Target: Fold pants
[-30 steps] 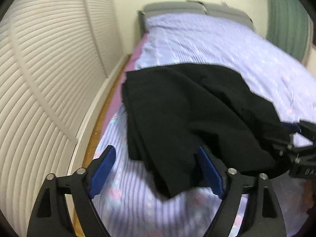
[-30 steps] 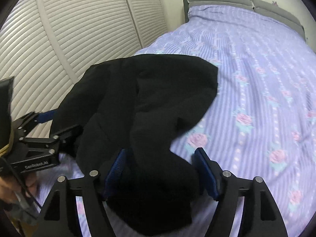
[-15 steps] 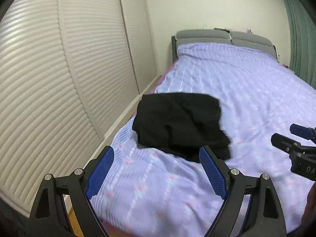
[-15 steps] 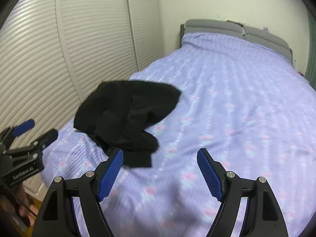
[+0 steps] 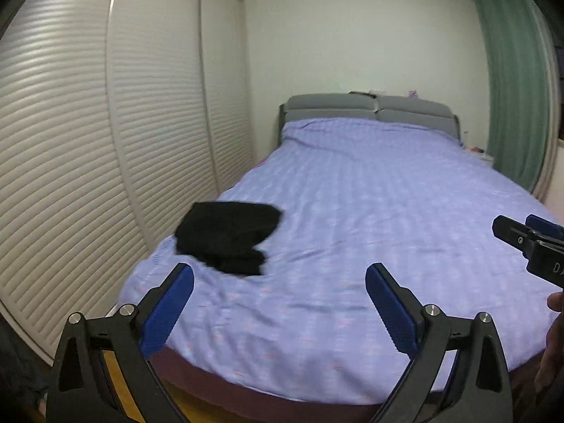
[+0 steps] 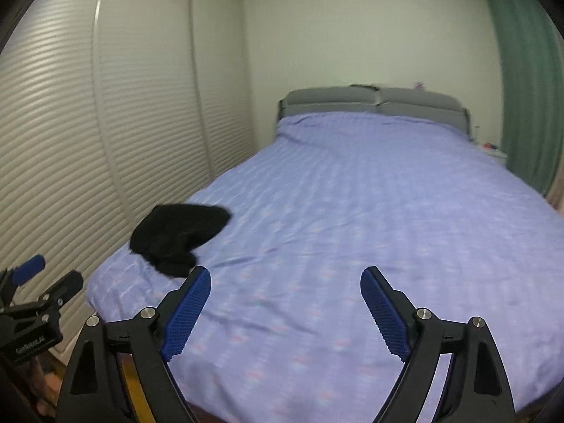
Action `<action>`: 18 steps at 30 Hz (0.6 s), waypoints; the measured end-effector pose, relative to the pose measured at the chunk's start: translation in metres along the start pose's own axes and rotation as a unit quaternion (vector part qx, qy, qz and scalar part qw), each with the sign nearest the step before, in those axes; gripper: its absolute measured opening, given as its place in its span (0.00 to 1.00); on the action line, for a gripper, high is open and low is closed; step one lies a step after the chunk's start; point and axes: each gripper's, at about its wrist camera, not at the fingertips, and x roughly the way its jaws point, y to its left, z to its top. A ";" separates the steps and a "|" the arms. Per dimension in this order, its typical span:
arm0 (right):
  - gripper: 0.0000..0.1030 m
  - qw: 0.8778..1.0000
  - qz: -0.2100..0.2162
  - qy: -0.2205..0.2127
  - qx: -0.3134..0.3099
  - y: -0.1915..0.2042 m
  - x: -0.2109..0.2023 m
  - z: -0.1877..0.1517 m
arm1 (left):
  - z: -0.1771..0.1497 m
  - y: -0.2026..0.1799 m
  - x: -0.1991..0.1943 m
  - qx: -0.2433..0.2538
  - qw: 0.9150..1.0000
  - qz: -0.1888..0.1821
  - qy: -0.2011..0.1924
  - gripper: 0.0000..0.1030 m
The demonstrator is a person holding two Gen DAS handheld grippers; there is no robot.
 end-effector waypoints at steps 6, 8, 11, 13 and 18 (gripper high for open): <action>0.89 0.998 -0.060 -0.024 -0.002 -0.068 -0.073 -0.002 | 0.006 -0.098 -0.047 0.022 0.998 -0.051 -0.017 1.00; 0.91 0.996 -0.082 -0.029 -0.001 -0.089 -0.096 -0.005 | 0.007 -0.122 -0.059 0.025 0.998 -0.062 -0.019 1.00; 0.91 0.994 -0.107 -0.034 0.007 -0.114 -0.124 -0.013 | 0.005 -0.150 -0.078 0.028 0.997 -0.070 -0.025 1.00; 0.91 0.992 -0.120 -0.035 0.009 -0.127 -0.140 -0.019 | 0.001 -0.164 -0.090 0.029 0.996 -0.080 -0.026 1.00; 0.92 0.989 -0.143 -0.034 0.026 -0.157 -0.178 -0.032 | -0.010 -0.180 -0.114 0.027 0.995 -0.092 -0.020 1.00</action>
